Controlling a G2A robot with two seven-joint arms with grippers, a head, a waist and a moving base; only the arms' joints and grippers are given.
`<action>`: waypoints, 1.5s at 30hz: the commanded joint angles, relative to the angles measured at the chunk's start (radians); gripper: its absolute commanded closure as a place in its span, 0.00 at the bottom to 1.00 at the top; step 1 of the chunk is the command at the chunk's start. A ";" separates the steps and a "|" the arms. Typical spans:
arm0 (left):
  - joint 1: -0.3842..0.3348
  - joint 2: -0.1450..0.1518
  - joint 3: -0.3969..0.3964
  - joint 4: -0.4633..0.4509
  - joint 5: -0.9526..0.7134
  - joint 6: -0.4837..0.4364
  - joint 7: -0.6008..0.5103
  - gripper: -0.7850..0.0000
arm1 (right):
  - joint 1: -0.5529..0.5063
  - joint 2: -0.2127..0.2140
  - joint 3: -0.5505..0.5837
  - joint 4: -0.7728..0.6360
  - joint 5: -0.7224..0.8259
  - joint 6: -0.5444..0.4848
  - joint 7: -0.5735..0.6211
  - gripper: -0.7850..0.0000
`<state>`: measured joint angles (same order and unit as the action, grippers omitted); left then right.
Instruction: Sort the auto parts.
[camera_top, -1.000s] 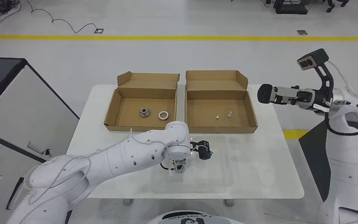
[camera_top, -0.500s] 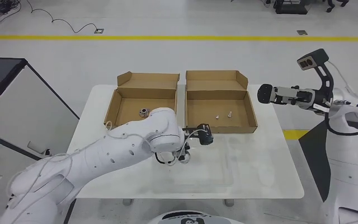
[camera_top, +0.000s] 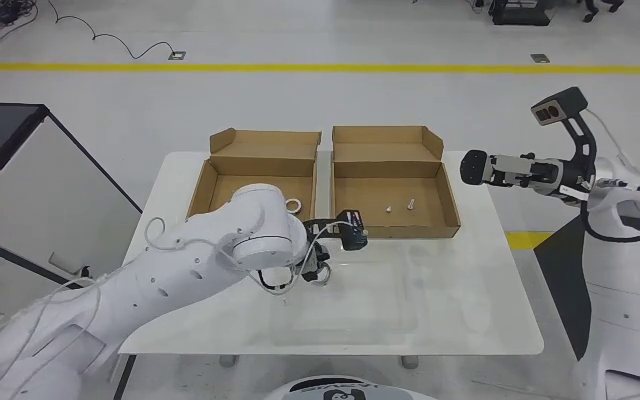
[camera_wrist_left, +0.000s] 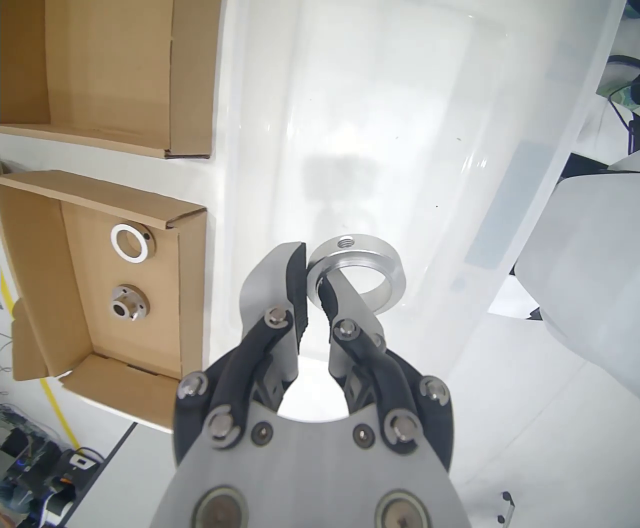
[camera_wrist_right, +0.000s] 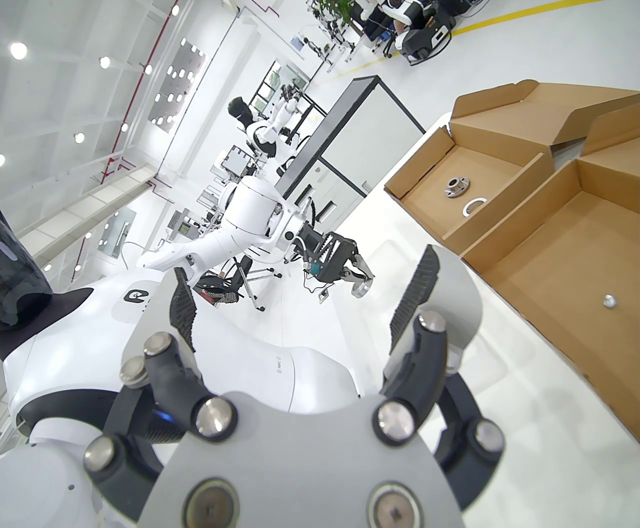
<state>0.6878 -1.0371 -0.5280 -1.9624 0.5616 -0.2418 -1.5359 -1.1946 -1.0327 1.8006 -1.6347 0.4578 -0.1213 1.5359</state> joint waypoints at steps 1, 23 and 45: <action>0.000 0.000 0.000 0.000 0.000 0.000 0.000 1.00 | 0.000 0.000 0.000 0.000 0.000 0.000 0.000 0.00; 0.309 0.134 -0.554 0.105 -0.791 -0.405 0.363 1.00 | 0.000 0.000 0.000 0.000 0.000 0.000 0.000 0.00; 0.322 0.220 -0.464 0.101 -1.017 -0.693 0.667 1.00 | 0.000 0.000 0.000 0.000 0.000 0.000 0.000 0.00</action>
<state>1.0054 -0.8163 -0.9938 -1.8566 -0.4543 -0.9396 -0.8791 -1.1946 -1.0327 1.8006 -1.6347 0.4578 -0.1213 1.5359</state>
